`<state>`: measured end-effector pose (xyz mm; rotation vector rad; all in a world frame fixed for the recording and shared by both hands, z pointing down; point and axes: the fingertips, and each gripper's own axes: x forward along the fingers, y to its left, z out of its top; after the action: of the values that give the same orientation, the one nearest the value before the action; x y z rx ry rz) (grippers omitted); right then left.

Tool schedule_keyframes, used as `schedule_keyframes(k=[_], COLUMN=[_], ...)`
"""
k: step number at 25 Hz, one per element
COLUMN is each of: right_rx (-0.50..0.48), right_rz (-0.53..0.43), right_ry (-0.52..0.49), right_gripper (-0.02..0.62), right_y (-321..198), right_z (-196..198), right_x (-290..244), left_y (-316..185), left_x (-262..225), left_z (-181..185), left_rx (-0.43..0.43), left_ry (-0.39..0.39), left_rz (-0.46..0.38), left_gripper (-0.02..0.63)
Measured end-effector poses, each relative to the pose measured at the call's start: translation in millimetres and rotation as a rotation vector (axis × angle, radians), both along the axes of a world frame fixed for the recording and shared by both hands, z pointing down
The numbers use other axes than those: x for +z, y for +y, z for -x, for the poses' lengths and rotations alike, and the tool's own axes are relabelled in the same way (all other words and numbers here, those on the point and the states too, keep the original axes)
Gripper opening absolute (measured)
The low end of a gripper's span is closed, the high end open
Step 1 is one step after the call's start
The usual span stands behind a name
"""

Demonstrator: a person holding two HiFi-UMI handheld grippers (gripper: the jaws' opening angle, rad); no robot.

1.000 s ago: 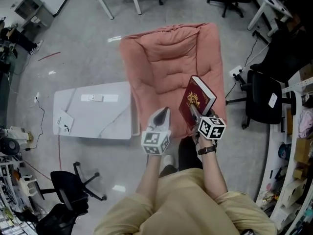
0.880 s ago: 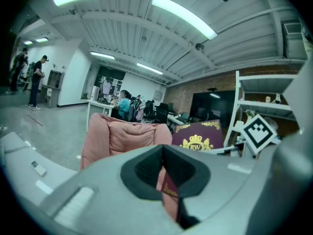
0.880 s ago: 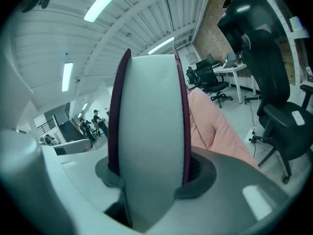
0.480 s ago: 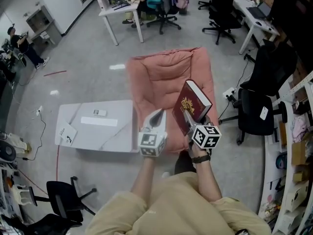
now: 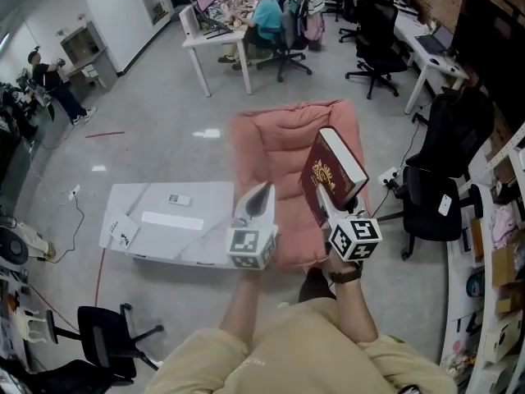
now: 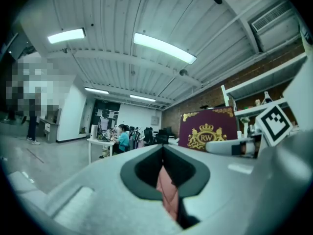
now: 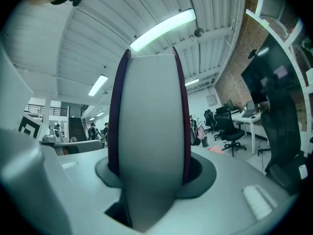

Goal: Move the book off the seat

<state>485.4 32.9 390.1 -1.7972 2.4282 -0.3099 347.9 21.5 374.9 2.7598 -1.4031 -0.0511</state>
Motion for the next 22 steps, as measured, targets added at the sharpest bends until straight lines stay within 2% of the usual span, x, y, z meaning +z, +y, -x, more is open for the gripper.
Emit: schedule_keyframes(k=[5, 9, 13, 17, 22], right_rx=[-0.030, -0.113, -0.290, -0.442, -0.657], right_rz=[-0.098, -0.122, -0.091, -0.083, -0.046], right_ry=[-0.005, -0.034, -0.035, -0.050, -0.048], right_gripper=[0.213, 0.213, 0.213, 0.213, 0.215], right_y=[12.9, -2.7, -36.6, -74.4, -102.9], right_z=[14.5, 39.5, 91.0, 135.0, 192.1], right_x=[-27.1, -33.2, -32.4, -38.6, -40.7], left_y=[18.2, 14.5, -4.3, -16.2, -20.3], left_x=[-22.1, -30.8, -29.1, -34.6, -36.1], left_z=[22.7, 47.8, 87.4, 113.3, 157.1], left_rx=[-0.065, -0.160, -0.298, -0.425, -0.634], left_ry=[-0.004, -0.023, -0.003, -0.037, -0.025], left_rz=[-0.053, -0.095, -0.065, -0.058, -0.041], left_gripper=[0.003, 0.003, 0.003, 0.003, 0.003])
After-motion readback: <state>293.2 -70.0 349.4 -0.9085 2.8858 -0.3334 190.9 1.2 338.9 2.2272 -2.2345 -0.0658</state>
